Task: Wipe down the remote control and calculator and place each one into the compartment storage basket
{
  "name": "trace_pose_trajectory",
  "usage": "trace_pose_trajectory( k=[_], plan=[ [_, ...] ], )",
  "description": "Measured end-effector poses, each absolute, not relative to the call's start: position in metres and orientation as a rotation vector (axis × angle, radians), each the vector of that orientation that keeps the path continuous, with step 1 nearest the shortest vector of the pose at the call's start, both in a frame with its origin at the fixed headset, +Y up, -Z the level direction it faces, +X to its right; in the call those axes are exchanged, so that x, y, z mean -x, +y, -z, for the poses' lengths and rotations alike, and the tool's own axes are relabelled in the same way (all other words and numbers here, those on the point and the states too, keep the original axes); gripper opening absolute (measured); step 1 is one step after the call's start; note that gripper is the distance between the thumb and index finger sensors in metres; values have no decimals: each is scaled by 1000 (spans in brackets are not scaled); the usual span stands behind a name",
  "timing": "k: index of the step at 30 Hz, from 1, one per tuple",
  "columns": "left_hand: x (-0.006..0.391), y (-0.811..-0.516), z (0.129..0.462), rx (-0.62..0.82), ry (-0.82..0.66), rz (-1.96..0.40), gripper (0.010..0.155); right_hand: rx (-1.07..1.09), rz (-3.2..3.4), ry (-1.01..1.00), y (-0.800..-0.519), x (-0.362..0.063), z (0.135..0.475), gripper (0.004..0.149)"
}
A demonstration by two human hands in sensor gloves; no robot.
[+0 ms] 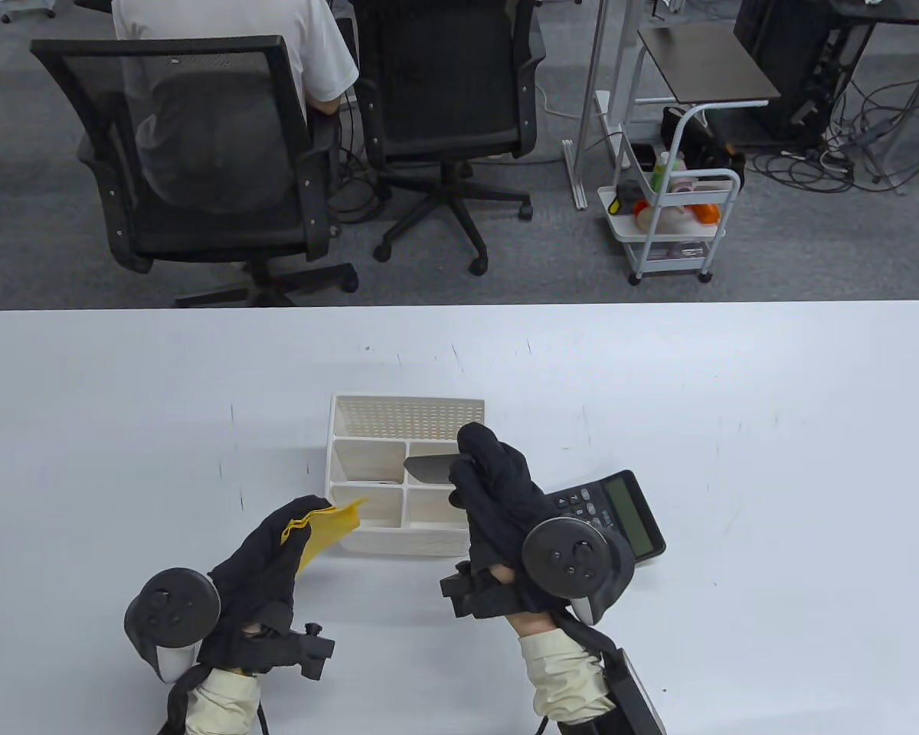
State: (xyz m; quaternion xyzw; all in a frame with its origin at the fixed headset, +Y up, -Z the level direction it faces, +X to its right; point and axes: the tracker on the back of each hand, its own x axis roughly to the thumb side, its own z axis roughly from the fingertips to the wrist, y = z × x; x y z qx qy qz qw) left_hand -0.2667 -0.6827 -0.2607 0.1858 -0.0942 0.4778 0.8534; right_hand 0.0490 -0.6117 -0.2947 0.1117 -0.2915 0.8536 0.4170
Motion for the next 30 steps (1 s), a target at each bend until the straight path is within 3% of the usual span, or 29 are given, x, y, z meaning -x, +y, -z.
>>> trace_pose_trajectory(
  k=[8, 20, 26, 30],
  plan=[
    [267, -683, 260, -360, -177, -1056, 40, -214, -2352, -448, -639, -34, 331, 44],
    [266, -686, 262, -321, -174, -1078, 41, -176, -2479, -241, -672, -25, 358, 46],
    [265, -687, 262, -311, -178, -1057, 41, -165, -2438, -227, -674, -34, 355, 50],
    [262, -687, 262, -316, -188, -1035, 41, -122, -2407, -230, -659, -52, 346, 55]
  ],
)
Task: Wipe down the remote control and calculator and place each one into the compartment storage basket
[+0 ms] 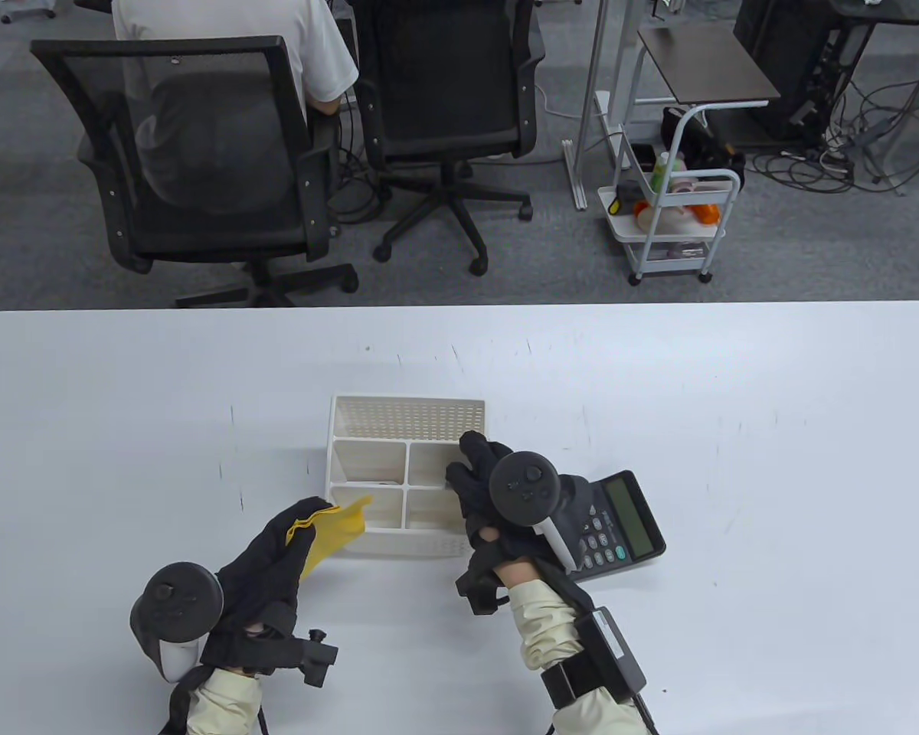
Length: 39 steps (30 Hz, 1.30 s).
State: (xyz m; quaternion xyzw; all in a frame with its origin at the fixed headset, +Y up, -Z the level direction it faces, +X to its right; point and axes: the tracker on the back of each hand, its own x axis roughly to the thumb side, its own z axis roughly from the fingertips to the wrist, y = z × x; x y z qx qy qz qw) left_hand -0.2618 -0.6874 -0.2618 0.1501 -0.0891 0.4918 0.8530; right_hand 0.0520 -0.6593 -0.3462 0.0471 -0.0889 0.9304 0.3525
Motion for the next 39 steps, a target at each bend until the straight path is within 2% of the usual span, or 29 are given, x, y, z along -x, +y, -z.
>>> trace_pose_trajectory(
  k=[4, 8, 16, 27, 36, 39],
  plan=[
    [256, -687, 260, -316, -208, -1004, 41, -59, -2489, -296, -645, -79, 337, 57],
    [253, -687, 260, -309, -216, -1002, 41, 68, -2567, -286, -646, -110, 330, 60],
    [250, -688, 260, -288, -227, -1030, 41, 365, -2769, -94, -689, -169, 327, 72],
    [250, -690, 260, -289, -232, -1013, 42, 564, -2726, 172, -737, -200, 335, 77],
    [249, -691, 260, -288, -229, -1000, 42, 677, -2661, 239, -758, -217, 347, 77],
    [249, -692, 260, -284, -227, -996, 42, 703, -2655, 204, -759, -221, 348, 74]
  ],
)
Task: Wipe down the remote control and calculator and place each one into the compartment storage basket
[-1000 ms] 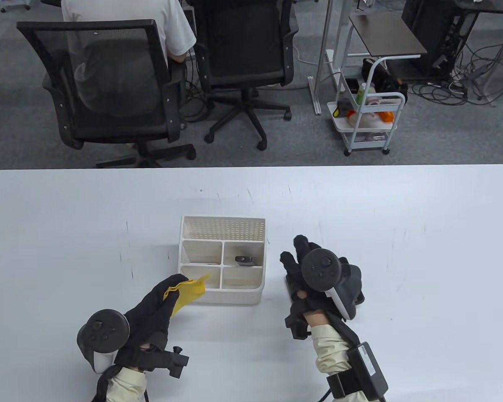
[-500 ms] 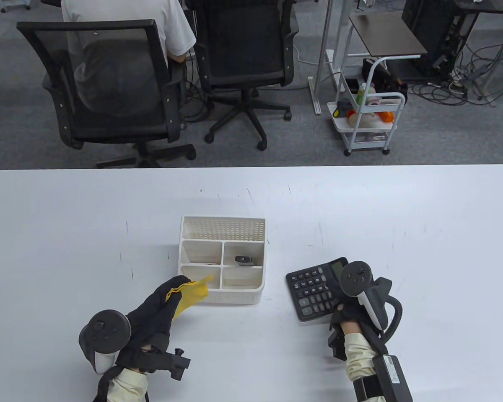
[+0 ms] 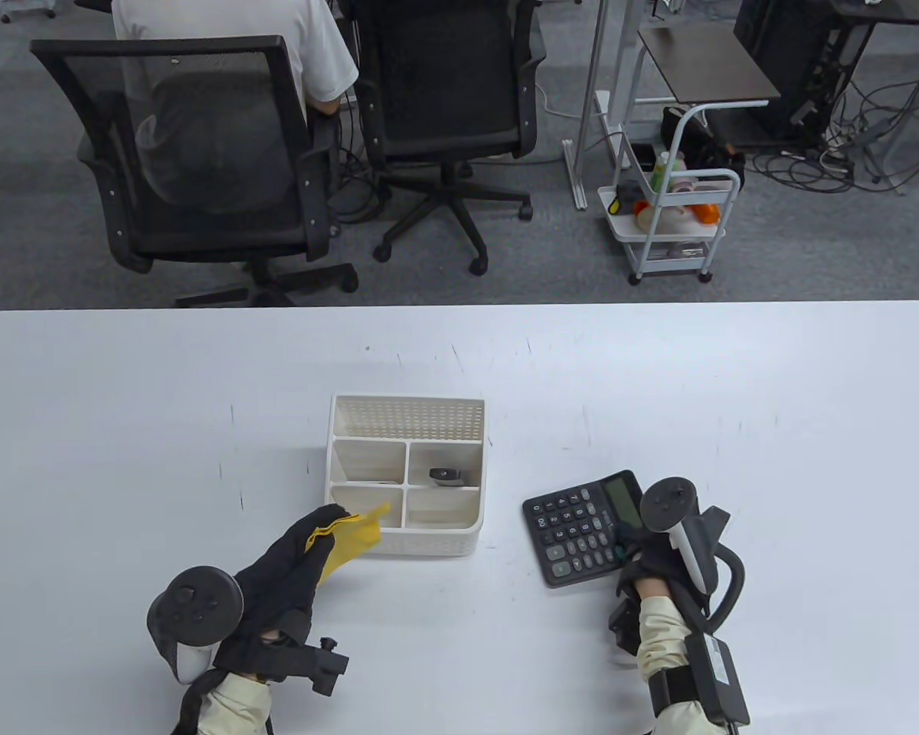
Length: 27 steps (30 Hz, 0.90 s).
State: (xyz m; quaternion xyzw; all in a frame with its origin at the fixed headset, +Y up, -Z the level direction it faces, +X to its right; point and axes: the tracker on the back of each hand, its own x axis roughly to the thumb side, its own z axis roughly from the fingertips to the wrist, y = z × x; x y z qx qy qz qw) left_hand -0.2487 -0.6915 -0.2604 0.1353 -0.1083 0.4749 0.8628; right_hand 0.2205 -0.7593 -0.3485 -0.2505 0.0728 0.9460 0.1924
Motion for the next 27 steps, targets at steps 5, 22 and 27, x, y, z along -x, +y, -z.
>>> trace_pose_trajectory(
  k=[5, 22, 27],
  plan=[
    [248, -692, 260, -277, -221, -991, 42, 745, -2606, 247, -763, -226, 350, 67],
    [250, -691, 260, -294, -222, -993, 43, 742, -2284, 128, -755, -226, 348, 46],
    [250, -691, 259, -293, -229, -995, 42, 695, -2214, 140, -750, -219, 344, 46]
  ],
)
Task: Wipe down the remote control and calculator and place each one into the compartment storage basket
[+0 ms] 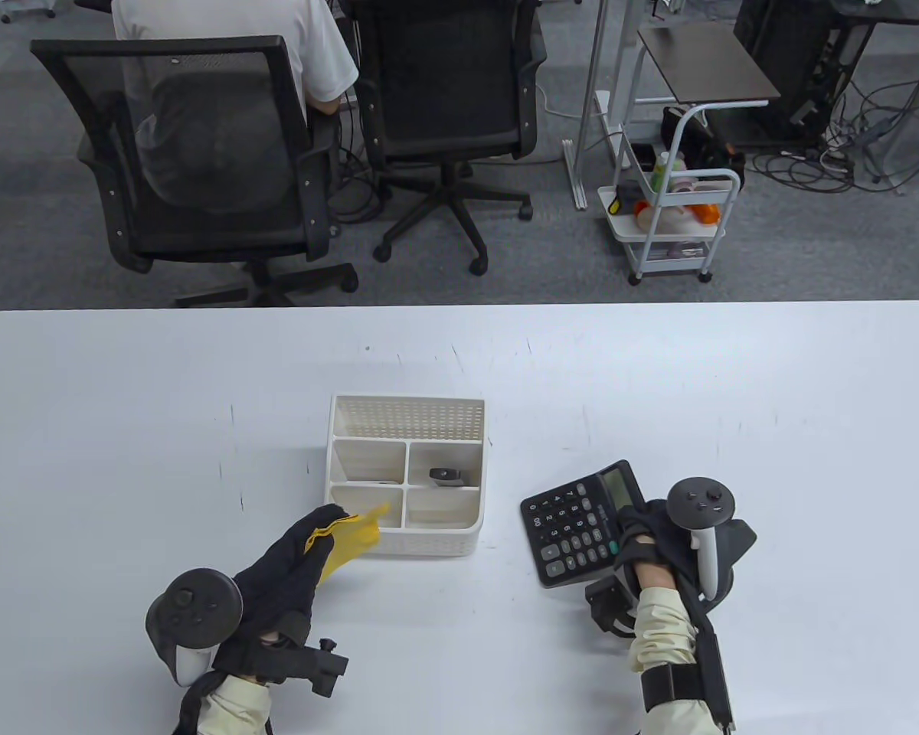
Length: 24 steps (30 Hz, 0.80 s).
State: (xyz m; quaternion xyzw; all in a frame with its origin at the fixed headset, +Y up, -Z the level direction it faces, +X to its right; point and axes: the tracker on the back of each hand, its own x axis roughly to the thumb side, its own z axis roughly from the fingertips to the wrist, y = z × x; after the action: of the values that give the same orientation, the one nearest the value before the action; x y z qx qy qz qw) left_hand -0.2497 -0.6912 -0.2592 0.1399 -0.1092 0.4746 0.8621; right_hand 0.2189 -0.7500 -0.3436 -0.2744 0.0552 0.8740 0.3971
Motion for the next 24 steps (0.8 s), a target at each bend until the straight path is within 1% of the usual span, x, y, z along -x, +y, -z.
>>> trace_pose_trajectory(
  k=[4, 7, 10, 13, 18, 21, 24],
  plan=[
    [250, -690, 258, -298, -236, -1007, 42, 669, -2131, 106, -748, -217, 340, 49],
    [251, -690, 258, -298, -237, -1018, 43, 660, -2085, 59, -742, -216, 335, 49],
    [250, -690, 259, -295, -236, -1026, 43, 646, -1991, -90, -724, -213, 325, 49],
    [249, -691, 259, -296, -242, -1016, 43, 616, -1920, -176, -709, -207, 318, 49],
    [248, -691, 257, -315, -253, -949, 43, 469, -1793, -316, -676, -193, 303, 49],
    [248, -691, 258, -312, -253, -955, 43, 379, -1765, -338, -663, -181, 296, 49],
    [248, -691, 258, -309, -250, -960, 43, 286, -1710, -296, -658, -162, 290, 49]
  ],
)
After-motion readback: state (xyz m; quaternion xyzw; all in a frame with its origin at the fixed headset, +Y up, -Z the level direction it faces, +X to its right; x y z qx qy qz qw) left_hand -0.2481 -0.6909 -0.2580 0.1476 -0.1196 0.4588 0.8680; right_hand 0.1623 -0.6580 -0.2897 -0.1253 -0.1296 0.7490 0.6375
